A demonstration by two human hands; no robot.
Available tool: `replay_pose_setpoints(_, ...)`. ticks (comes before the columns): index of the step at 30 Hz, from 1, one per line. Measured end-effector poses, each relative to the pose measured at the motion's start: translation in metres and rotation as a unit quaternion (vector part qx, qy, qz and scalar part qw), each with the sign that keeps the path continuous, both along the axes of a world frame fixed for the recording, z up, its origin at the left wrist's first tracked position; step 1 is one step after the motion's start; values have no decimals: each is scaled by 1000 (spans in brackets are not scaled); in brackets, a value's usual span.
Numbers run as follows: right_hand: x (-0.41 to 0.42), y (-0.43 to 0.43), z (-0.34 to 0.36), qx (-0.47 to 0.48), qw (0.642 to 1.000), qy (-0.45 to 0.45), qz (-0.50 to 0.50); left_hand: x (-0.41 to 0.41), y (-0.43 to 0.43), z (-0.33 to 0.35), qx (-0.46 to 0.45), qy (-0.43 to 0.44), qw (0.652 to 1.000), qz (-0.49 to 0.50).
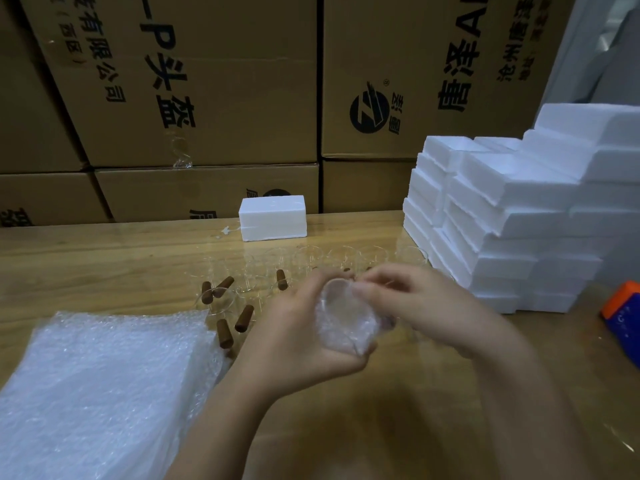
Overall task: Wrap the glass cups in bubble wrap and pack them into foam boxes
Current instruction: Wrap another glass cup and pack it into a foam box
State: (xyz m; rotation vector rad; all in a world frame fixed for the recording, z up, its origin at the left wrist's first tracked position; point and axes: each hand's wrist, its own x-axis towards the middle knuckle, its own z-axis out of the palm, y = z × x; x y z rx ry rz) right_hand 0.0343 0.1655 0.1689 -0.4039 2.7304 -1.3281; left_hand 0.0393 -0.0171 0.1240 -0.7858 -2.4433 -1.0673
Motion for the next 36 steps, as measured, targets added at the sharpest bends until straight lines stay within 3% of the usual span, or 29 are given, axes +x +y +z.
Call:
replay_pose_setpoints(4, -18, 51, 19, -60, 960, 171, -212, 0, -6, -5, 101, -35, 994, 31)
replay_pose_setpoints(7, -42, 89, 34, 33, 917, 231, -323, 3, -4, -8, 200, -71, 976, 41)
replay_pose_setpoints(12, -80, 125, 42, 170, 892, 174, -382, 2, -1, -7, 332, -120, 935, 44)
replay_pose_setpoints(21, -112, 134, 41, 246, 865, 131, -416, 2, -7, 1, 470, -212, 854, -66)
replay_pose_setpoints(25, -99, 126, 44, 231, 875, 188, -381, 8, -13, 5, 487, -184, 851, -68)
replay_pose_setpoints(29, -58, 103, 30, 170, 918, 270, -237, 15, -27, 13, 521, -124, 843, -55)
replay_pose_setpoints(32, -17, 79, -4, 169, 954, 234, -87, 17, -36, 14, 518, -74, 852, -36)
replay_pose_setpoints(36, 22, 64, -68, 202, 968, 130, 72, 17, -39, 3, 522, -83, 849, -9)
